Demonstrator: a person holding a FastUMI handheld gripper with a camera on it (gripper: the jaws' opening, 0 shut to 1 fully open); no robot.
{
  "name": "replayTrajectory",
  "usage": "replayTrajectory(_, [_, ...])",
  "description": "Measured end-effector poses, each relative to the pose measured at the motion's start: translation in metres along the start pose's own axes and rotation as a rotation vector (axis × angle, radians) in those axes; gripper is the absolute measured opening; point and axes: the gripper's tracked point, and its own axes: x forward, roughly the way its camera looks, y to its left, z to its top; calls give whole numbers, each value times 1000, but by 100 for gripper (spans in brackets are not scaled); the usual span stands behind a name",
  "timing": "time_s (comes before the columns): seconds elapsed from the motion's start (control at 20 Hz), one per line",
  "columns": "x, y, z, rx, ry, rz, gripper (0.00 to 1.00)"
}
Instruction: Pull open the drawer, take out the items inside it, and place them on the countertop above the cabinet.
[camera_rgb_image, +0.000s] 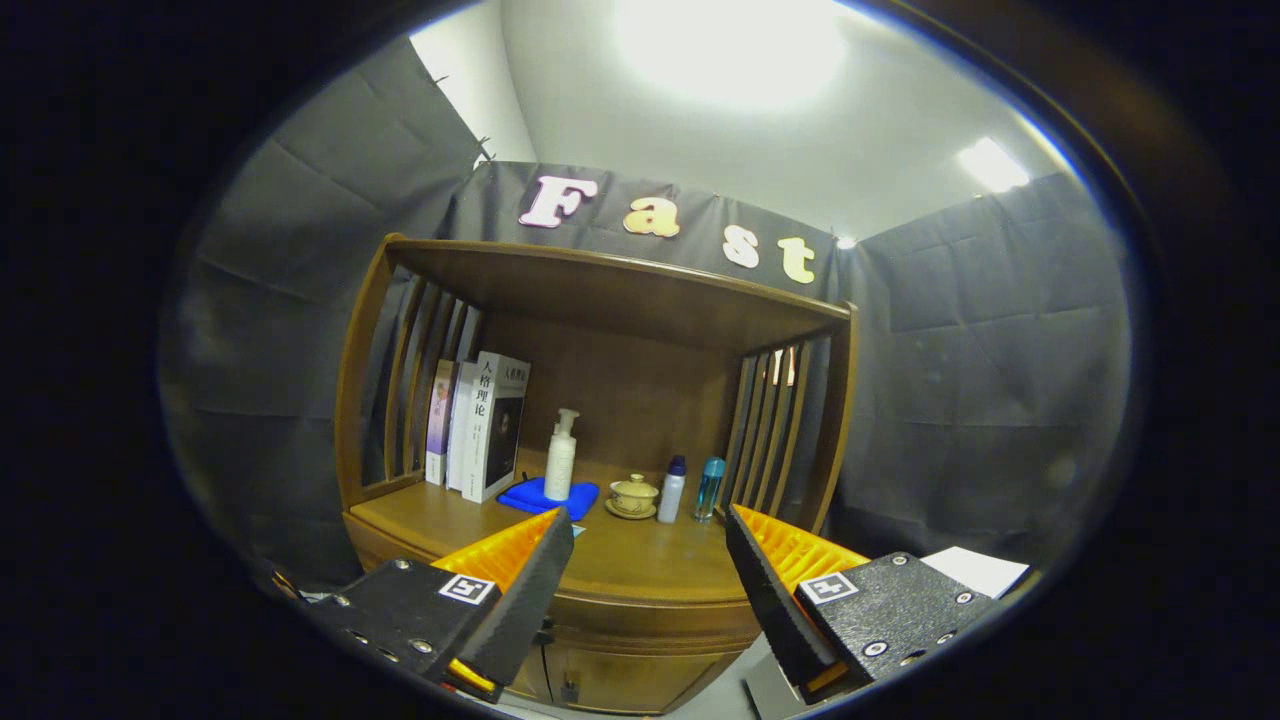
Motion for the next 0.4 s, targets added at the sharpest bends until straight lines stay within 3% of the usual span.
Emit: replayTrajectory(0.4, [1, -1, -5, 72, 23, 14, 95])
